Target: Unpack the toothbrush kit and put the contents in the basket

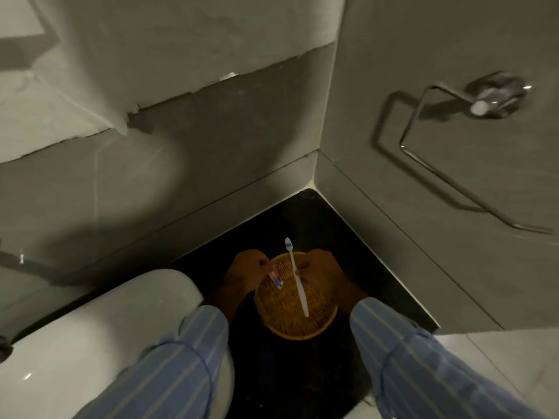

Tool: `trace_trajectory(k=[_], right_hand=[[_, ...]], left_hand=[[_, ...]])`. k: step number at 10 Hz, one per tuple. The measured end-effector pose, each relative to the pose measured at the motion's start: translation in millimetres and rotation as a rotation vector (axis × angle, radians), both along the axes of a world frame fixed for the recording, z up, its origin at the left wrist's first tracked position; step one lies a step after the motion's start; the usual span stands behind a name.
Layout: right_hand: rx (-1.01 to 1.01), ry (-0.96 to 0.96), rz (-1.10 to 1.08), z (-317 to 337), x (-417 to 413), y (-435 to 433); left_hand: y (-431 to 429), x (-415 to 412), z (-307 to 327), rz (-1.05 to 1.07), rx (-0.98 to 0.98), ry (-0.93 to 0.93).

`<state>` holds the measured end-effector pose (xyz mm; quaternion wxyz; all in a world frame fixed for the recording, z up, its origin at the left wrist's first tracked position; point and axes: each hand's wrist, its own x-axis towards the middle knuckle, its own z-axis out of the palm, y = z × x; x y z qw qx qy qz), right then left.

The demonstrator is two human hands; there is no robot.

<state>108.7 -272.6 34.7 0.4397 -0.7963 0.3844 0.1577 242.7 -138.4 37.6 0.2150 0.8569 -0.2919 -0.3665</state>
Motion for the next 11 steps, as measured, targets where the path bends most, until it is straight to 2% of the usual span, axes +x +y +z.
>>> trace_trajectory(k=[1,2,3,4,7,8,9,10,11], right_hand=[[0.003,0.085,-0.042,-14.5,14.4,-0.2],[-0.017,0.165,-0.066,-34.2,26.0,-1.0],[-0.074,0.167,-0.053,-44.2,28.0,2.0],[-0.116,0.19,-0.052,-46.4,29.5,7.2],[-0.032,0.127,-0.101,-55.1,26.5,7.8],[0.023,0.065,-0.151,-48.6,21.3,12.5],[0.055,0.096,-0.206,-36.9,18.6,10.9],[0.046,0.064,-0.242,3.1,7.5,-1.1],[-0.031,-0.111,-0.276,43.6,-9.2,-4.2]], left_hand=[[-4.6,1.9,-12.2,-0.014,0.029,-0.025],[-7.9,7.0,-23.3,-0.061,0.075,-0.134],[-10.3,9.6,-26.8,-0.112,0.081,-0.217],[-12.7,10.6,-31.7,-0.125,0.079,-0.224],[-14.4,4.6,-37.7,-0.076,0.122,-0.191],[-12.7,2.2,-33.7,-0.039,0.132,-0.155],[-10.9,2.9,-29.8,-0.029,0.129,-0.154],[-10.7,3.4,-14.8,-0.027,0.102,-0.165],[-9.8,1.6,-1.1,-0.023,0.075,-0.19]])
